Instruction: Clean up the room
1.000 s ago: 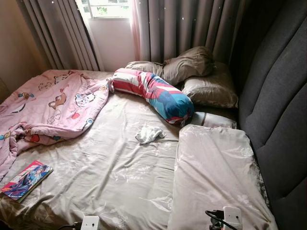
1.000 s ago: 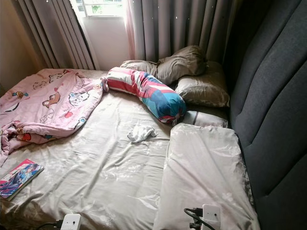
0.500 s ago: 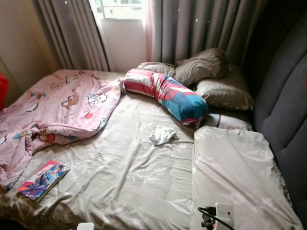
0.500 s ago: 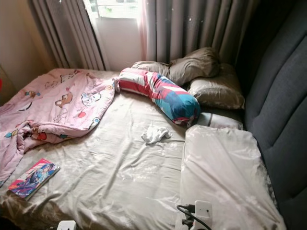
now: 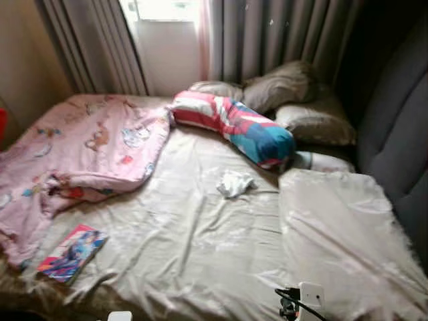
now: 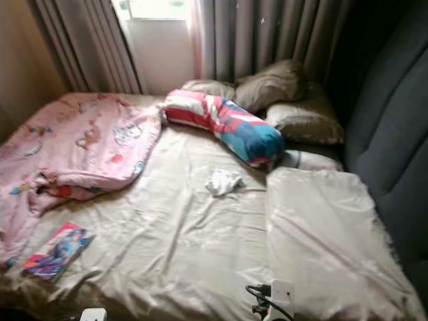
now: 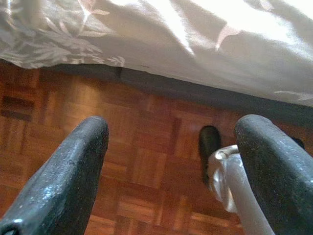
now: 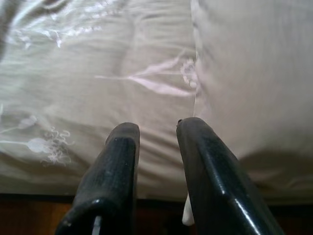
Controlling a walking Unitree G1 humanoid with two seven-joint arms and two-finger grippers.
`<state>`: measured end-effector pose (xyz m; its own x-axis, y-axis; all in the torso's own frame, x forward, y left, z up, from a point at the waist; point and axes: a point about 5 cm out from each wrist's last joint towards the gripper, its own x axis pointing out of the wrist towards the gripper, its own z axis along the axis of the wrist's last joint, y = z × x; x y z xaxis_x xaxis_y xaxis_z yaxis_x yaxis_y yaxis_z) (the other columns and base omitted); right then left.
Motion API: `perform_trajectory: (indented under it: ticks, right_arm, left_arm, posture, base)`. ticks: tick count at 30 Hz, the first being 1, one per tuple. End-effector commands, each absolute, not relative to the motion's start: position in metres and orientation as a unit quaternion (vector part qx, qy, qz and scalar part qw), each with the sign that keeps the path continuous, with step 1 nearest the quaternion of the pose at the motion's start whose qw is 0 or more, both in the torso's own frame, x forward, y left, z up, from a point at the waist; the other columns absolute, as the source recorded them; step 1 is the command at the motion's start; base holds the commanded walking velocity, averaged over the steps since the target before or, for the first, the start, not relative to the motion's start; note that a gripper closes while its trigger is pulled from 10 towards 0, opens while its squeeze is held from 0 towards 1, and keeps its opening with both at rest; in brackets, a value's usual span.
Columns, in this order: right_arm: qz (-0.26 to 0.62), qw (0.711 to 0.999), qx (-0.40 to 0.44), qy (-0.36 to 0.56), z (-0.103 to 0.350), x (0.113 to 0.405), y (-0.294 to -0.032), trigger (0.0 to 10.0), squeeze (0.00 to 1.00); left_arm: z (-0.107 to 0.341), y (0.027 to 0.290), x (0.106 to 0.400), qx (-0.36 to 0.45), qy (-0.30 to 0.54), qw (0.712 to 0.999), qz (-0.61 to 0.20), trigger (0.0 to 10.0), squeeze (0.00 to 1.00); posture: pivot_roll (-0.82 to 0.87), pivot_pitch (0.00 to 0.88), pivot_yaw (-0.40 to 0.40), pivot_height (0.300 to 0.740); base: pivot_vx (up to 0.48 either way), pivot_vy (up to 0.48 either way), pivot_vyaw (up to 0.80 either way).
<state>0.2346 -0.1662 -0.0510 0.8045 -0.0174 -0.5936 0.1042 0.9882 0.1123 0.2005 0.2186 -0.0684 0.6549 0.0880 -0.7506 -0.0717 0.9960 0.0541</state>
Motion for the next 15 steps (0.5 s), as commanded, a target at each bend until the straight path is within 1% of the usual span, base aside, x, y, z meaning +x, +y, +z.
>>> perform_trajectory:
  ticks: [1,15]
  right_arm:
    - [-0.041,0.943,0.065,0.323,-0.0552,0.2282,-0.1725,10.0,0.00]
    - [-0.039,0.943,0.065,0.325,-0.0553,0.2283,-0.1714,10.0,0.00]
  left_arm:
    - [-0.0723,0.2137,0.1961,0.011,0.426,0.904,0.037,10.0,0.00]
    - [-0.0723,0.2139,0.1960,0.011,0.427,0.904,0.037,10.0,0.00]
  posture:
    - [-0.04,0.142,0.037,0.740]
    - [-0.03,0.143,0.038,0.740]
  base:
    - [0.000,0.368,0.00]
    - [0.000,0.371,0.00]
